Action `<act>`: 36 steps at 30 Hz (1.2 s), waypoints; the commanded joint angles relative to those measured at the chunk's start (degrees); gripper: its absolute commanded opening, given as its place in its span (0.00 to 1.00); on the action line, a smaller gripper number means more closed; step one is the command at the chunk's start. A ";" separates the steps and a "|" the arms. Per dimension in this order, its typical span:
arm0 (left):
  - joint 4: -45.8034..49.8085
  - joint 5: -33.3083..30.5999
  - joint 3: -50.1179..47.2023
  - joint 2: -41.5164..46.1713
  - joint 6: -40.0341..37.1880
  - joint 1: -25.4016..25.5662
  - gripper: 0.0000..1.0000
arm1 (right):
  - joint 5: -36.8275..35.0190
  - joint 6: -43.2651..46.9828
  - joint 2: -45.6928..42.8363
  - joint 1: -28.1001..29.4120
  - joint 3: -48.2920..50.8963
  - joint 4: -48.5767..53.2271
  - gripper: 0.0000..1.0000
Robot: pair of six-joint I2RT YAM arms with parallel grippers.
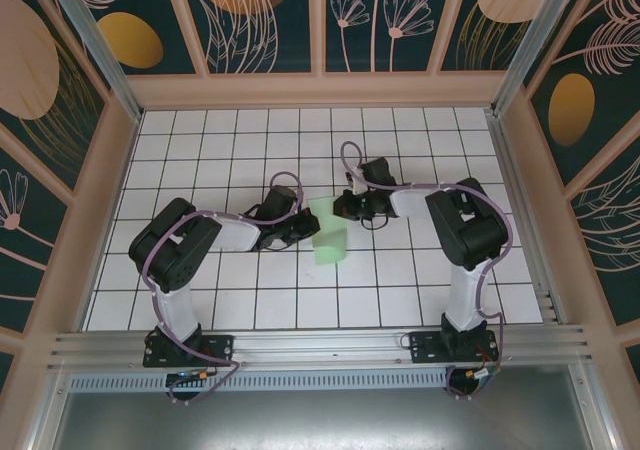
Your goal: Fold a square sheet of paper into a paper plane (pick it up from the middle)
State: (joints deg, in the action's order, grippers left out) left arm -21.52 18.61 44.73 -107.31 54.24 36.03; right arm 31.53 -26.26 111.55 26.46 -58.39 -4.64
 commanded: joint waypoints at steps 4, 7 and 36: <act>17.50 -6.63 -5.61 -6.51 -0.80 0.02 0.00 | -2.63 -1.34 1.46 -5.61 1.08 -3.15 0.00; 17.30 -6.55 -5.83 -6.34 -0.84 0.00 0.00 | -4.25 -0.91 -0.46 -6.43 0.69 -2.10 0.00; 16.35 -7.10 -7.08 -5.77 -0.50 -0.03 0.00 | -3.85 -1.47 4.05 -8.51 -5.74 -1.65 0.00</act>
State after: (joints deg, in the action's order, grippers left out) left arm -24.25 18.11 43.27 -107.09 54.28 36.14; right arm 30.50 -29.12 115.46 19.46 -62.65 -7.49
